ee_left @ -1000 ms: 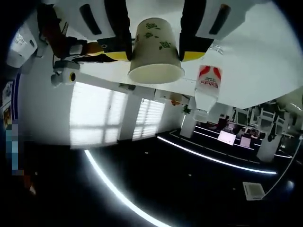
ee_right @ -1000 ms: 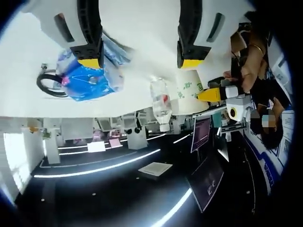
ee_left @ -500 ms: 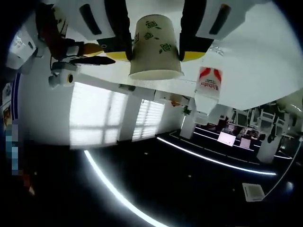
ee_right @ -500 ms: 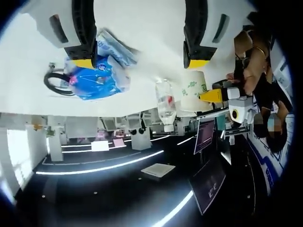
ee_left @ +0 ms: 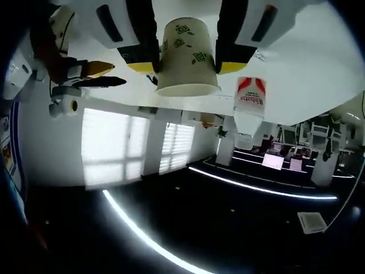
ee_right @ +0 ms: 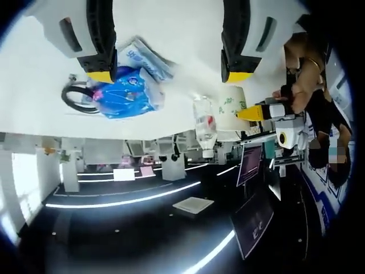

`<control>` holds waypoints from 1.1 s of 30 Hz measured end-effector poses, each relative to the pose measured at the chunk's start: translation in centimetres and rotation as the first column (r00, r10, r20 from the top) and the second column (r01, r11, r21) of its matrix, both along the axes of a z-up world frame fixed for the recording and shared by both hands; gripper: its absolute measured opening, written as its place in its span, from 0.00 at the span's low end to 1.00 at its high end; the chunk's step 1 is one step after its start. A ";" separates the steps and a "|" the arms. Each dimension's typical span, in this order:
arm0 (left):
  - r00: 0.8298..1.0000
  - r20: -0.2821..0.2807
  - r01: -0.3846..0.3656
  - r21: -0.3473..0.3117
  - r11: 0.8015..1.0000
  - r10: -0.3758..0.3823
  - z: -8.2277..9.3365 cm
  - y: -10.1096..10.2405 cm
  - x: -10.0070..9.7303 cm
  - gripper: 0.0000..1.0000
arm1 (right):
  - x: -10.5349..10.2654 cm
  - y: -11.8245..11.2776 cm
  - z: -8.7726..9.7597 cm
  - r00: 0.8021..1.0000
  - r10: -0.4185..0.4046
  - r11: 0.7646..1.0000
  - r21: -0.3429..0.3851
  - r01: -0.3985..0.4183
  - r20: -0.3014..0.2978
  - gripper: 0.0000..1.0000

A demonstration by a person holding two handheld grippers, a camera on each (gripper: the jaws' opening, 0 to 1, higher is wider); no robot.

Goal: Arrange the tabletop items into an orderly group along one side of the table until the central work area is clear of visible clutter.

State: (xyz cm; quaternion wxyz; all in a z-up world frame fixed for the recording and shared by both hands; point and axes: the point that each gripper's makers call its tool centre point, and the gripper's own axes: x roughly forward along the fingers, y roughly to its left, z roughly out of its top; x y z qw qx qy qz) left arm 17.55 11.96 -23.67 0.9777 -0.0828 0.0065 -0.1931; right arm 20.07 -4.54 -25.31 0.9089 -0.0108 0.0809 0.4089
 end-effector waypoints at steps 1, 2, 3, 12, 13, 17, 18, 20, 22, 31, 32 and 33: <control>1.000 -0.001 0.000 0.002 1.000 0.000 0.0 0.0 0.0 0.37 | 0.0 0.0 0.0 1.000 -0.001 1.000 0.000 0.001 0.000 0.72; 1.000 -0.001 0.003 0.006 1.000 -0.003 -0.1 0.0 0.2 0.37 | 0.1 -0.2 0.0 1.000 -0.004 1.000 -0.002 0.004 -0.001 0.72; 1.000 0.000 0.005 0.007 1.000 -0.005 -0.1 -0.1 0.2 0.37 | 0.1 -0.3 0.0 1.000 -0.005 1.000 -0.002 0.005 -0.001 0.72; 1.000 0.012 0.001 0.042 0.999 -0.002 -0.2 -0.5 0.8 0.37 | 0.5 -1.0 -0.1 1.000 -0.022 1.000 0.005 0.022 -0.003 0.71; 1.000 0.013 0.000 0.046 0.999 -0.001 -0.2 -0.5 0.8 0.37 | 0.4 -1.0 -0.1 1.000 -0.022 1.000 0.007 0.022 -0.002 0.71; 1.000 0.019 -0.009 0.068 0.998 0.008 -0.4 -0.7 1.2 0.37 | 0.5 -1.2 0.1 1.000 -0.024 0.999 0.023 0.024 -0.002 0.71; 1.000 0.023 -0.008 0.074 0.997 0.007 -0.4 -0.8 1.3 0.37 | 0.6 -1.2 0.0 1.000 -0.026 0.999 0.020 0.026 -0.001 0.71; 1.000 0.023 -0.007 0.075 0.997 0.006 -0.4 -0.9 1.4 0.37 | 0.6 -1.3 0.0 1.000 -0.027 0.999 0.017 0.027 0.001 0.71; 1.000 0.029 -0.006 0.076 0.997 0.004 -0.4 -1.0 1.5 0.37 | 0.6 -1.3 -0.1 1.000 -0.027 1.000 0.015 0.027 -0.002 0.71; 0.999 0.043 -0.027 0.065 0.998 0.025 -0.1 -0.7 2.0 0.37 | 0.7 -1.4 -0.1 1.000 -0.027 0.999 0.032 0.027 -0.006 0.71; 0.999 0.044 -0.025 0.061 0.998 0.023 -0.1 -0.8 2.1 0.37 | 0.7 -1.4 -0.1 1.000 -0.025 0.999 0.032 0.025 -0.008 0.71; 0.999 0.044 -0.022 0.057 0.998 0.020 -0.1 -0.8 2.1 0.37 | 0.7 -1.4 -0.2 1.000 -0.025 0.999 0.028 0.025 -0.009 0.71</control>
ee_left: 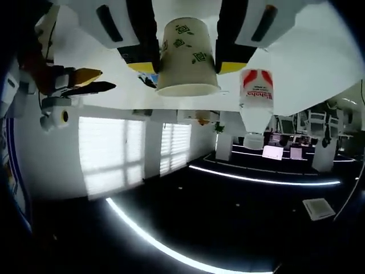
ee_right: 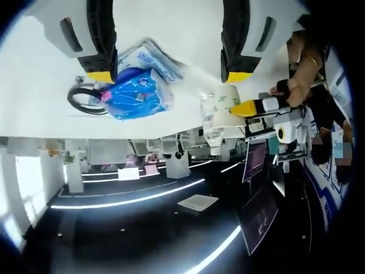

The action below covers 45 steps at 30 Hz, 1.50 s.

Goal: Arrange the tabletop items into an orderly group along one side of the table until the central work area is clear of visible clutter.

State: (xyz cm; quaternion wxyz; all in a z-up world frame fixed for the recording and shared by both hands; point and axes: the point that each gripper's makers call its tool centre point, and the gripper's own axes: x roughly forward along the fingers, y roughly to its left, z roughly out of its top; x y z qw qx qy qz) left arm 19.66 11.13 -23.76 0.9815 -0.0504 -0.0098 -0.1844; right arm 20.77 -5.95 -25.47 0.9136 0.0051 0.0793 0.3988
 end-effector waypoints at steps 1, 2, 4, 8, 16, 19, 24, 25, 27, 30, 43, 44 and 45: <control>1.000 -0.002 0.002 -0.009 1.000 -0.002 0.0 -0.1 0.1 0.37 | 0.0 0.0 0.0 1.000 -0.001 1.000 -0.004 0.001 0.003 0.71; 1.000 -0.001 0.002 -0.013 1.000 -0.002 0.0 -0.1 0.1 0.37 | 0.0 0.0 0.0 1.000 -0.002 1.000 -0.004 0.002 0.003 0.71; 1.000 -0.003 0.004 -0.019 1.000 -0.004 0.0 -0.1 0.2 0.37 | 0.0 0.0 -0.1 1.000 0.000 1.000 -0.004 0.000 0.000 0.71; 1.000 -0.004 0.009 -0.034 0.999 -0.009 0.2 -0.3 0.5 0.37 | 0.1 -0.2 -0.1 1.000 -0.004 1.000 -0.004 0.004 -0.001 0.71; 1.000 -0.005 0.004 -0.043 0.999 -0.004 0.4 -0.6 1.0 0.37 | 0.1 -0.5 0.1 1.000 -0.010 1.000 0.008 0.010 0.002 0.72; 1.000 -0.004 -0.001 -0.055 0.999 0.001 0.5 -0.6 1.2 0.37 | 0.1 -0.5 0.0 1.000 -0.006 1.000 0.003 0.006 0.000 0.72; 1.000 -0.008 -0.018 -0.057 0.998 0.017 0.5 -0.5 1.6 0.37 | 0.0 -0.4 -0.1 1.000 -0.001 1.000 0.000 0.001 -0.003 0.71; 1.000 -0.012 -0.021 -0.057 0.998 0.020 0.5 -0.5 1.7 0.37 | 0.0 -0.4 -0.1 1.000 -0.001 1.000 0.001 0.001 -0.003 0.71; 1.000 -0.011 -0.026 -0.057 0.998 0.025 0.5 -0.5 1.8 0.37 | 0.1 -0.4 -0.1 1.000 -0.002 1.000 0.000 0.002 -0.005 0.71; 0.999 -0.010 -0.031 -0.054 0.998 0.031 0.4 -0.5 2.0 0.37 | 0.1 -0.5 -0.1 1.000 -0.002 1.000 0.007 0.002 -0.008 0.72; 0.998 0.020 -0.059 0.012 0.998 0.058 0.3 -0.5 3.2 0.37 | 0.2 -0.8 -0.4 1.000 0.005 1.000 -0.004 -0.005 -0.014 0.71; 0.998 0.021 -0.057 0.013 0.998 0.057 0.3 -0.6 3.3 0.37 | 0.2 -0.8 -0.4 1.000 0.005 1.000 -0.002 -0.005 -0.015 0.71; 0.998 0.024 -0.058 0.014 0.998 0.058 0.3 -0.6 3.4 0.37 | 0.2 -0.9 -0.4 1.000 0.005 1.000 -0.001 -0.005 -0.015 0.71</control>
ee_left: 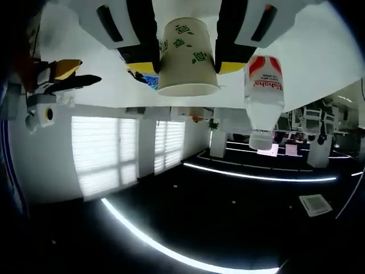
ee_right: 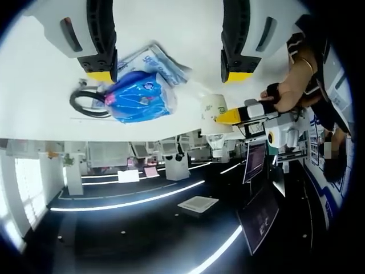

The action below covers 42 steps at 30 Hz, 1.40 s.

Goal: Arrange the tabletop items into an orderly group along one side of the table until the central work area is clear of visible clutter.

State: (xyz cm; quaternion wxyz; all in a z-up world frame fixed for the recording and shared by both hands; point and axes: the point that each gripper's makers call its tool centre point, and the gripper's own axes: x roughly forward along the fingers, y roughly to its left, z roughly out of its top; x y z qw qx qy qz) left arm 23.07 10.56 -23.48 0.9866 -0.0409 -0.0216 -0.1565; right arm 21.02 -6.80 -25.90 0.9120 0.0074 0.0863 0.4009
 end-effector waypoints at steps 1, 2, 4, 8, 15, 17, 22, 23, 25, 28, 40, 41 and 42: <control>1.000 0.001 -0.002 0.002 1.000 0.002 0.0 0.0 0.1 0.37 | 0.0 0.0 0.0 1.000 -0.001 1.000 0.000 0.001 0.000 0.71; 1.000 0.001 -0.002 0.003 1.000 0.002 0.0 0.0 0.1 0.37 | 0.1 -0.1 0.0 1.000 -0.001 1.000 0.000 0.001 0.000 0.71; 1.000 0.000 -0.011 0.006 1.000 0.011 -0.1 0.1 0.4 0.37 | 0.1 -0.1 -0.1 1.000 -0.002 1.000 -0.001 0.002 -0.002 0.71; 1.000 0.003 -0.021 0.002 1.000 0.021 -0.1 0.2 0.6 0.37 | 0.1 -0.2 -0.1 1.000 0.001 1.000 0.001 -0.001 -0.003 0.71; 0.999 0.012 -0.047 0.018 0.999 0.047 -0.1 0.3 1.1 0.37 | 0.3 -0.4 -0.4 1.000 0.005 1.000 -0.006 -0.005 -0.007 0.71; 0.999 0.013 -0.052 0.018 0.999 0.051 -0.1 0.3 1.2 0.37 | 0.3 -0.5 -0.4 1.000 0.005 1.000 -0.009 -0.005 -0.007 0.71; 0.998 0.005 -0.061 0.010 0.998 0.060 -0.4 0.2 1.7 0.37 | 0.4 -0.9 -0.3 1.000 0.000 1.000 -0.008 0.000 -0.004 0.71; 0.998 0.003 -0.062 0.009 0.998 0.062 -0.4 0.2 1.8 0.37 | 0.4 -0.9 -0.3 1.000 0.000 1.000 -0.008 0.000 -0.004 0.71; 0.997 -0.001 -0.071 0.027 0.997 0.071 -0.6 0.0 2.2 0.37 | 0.4 -1.0 -0.3 1.000 0.000 1.000 -0.011 0.000 -0.004 0.71; 0.996 -0.009 -0.085 0.049 0.995 0.085 -0.8 0.0 2.4 0.37 | 0.4 -1.2 -0.2 1.000 -0.001 1.000 -0.008 0.001 -0.003 0.71; 0.993 -0.029 -0.110 0.056 0.992 0.111 -1.6 0.0 3.1 0.37 | 0.4 -2.1 -0.1 1.000 -0.015 1.000 -0.010 0.015 -0.003 0.71; 0.993 -0.034 -0.108 0.053 0.993 0.110 -1.6 0.1 3.1 0.37 | 0.4 -2.2 -0.1 1.000 -0.015 1.000 -0.010 0.015 -0.004 0.71; 0.994 -0.032 -0.106 0.054 0.993 0.108 -1.6 0.1 3.2 0.37 | 0.4 -2.3 -0.1 1.000 -0.018 1.000 -0.008 0.018 -0.004 0.71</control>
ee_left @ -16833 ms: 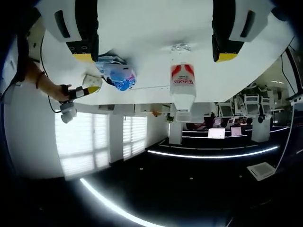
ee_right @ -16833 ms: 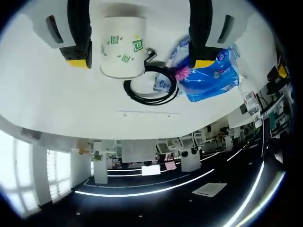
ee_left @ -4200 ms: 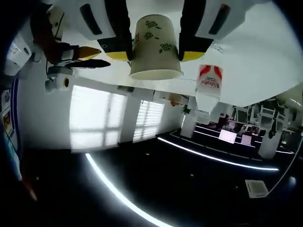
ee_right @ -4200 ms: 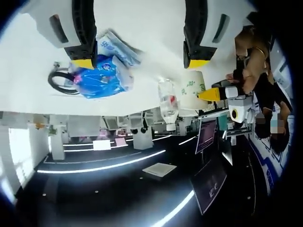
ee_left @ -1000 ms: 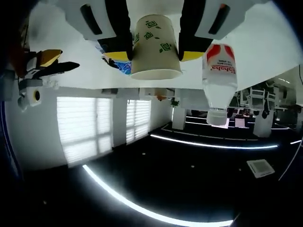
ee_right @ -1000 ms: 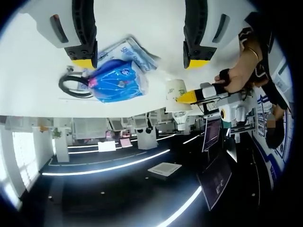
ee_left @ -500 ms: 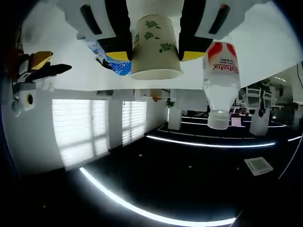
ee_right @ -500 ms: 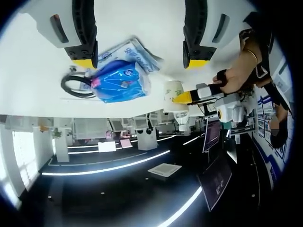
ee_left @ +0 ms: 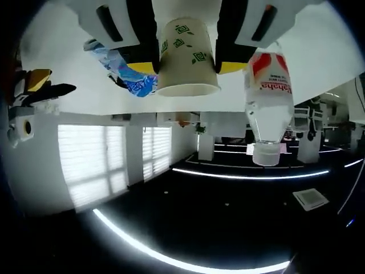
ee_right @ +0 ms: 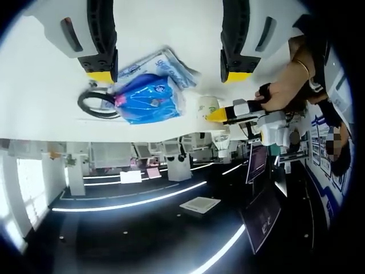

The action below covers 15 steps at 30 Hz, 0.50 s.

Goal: Arrange the tabletop items into an orderly group along one side of the table until the central work area is clear of visible clutter.

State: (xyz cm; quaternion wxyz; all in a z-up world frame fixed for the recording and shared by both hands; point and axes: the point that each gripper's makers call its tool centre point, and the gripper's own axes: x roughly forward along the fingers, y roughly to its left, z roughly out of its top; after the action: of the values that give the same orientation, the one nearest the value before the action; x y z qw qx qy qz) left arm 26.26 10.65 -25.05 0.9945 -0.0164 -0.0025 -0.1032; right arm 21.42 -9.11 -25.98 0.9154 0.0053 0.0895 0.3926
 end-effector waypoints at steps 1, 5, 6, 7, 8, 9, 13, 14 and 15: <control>1.000 0.001 -0.001 0.002 1.000 0.001 0.0 0.1 0.0 0.37 | 0.0 -0.1 0.0 1.000 -0.001 1.000 0.001 0.001 0.002 0.71; 1.000 -0.011 -0.015 -0.003 1.000 0.015 -0.1 0.7 0.3 0.37 | 0.0 -0.2 0.1 1.000 -0.003 1.000 0.009 0.003 0.004 0.70; 1.000 -0.015 -0.024 -0.016 1.000 0.024 -0.2 1.0 0.4 0.37 | 0.0 -0.3 0.1 1.000 -0.002 1.000 0.011 0.002 0.004 0.70; 1.000 -0.010 -0.029 -0.013 0.999 0.029 -0.3 1.1 0.5 0.37 | 0.0 -0.3 0.1 1.000 -0.003 1.000 0.015 0.003 0.003 0.71; 0.999 -0.010 -0.032 -0.013 0.999 0.032 -0.3 1.1 0.5 0.37 | 0.0 -0.3 0.1 1.000 -0.002 1.000 0.014 0.002 0.001 0.70; 0.999 -0.010 -0.033 -0.012 0.999 0.033 -0.4 1.1 0.5 0.37 | 0.0 -0.3 0.0 1.000 -0.002 1.000 0.010 0.002 0.001 0.70; 1.000 -0.021 -0.022 -0.006 1.000 0.022 -0.9 0.5 0.8 0.37 | 0.1 -0.3 0.0 1.000 0.000 1.000 0.005 0.000 0.002 0.71; 1.000 -0.020 -0.020 -0.008 1.000 0.020 -0.9 0.3 0.8 0.37 | 0.1 -0.3 0.1 1.000 0.000 1.000 0.007 0.000 0.002 0.70; 1.000 -0.021 -0.019 -0.004 1.000 0.019 -1.0 0.2 0.8 0.37 | 0.1 -0.3 0.1 1.000 -0.001 1.000 0.008 0.001 0.003 0.70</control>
State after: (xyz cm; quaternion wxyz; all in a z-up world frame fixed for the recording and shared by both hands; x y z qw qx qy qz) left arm 27.09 10.87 -26.04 0.9954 -0.0194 0.0074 -0.0935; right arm 21.55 -9.44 -25.89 0.9156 0.0086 0.0867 0.3925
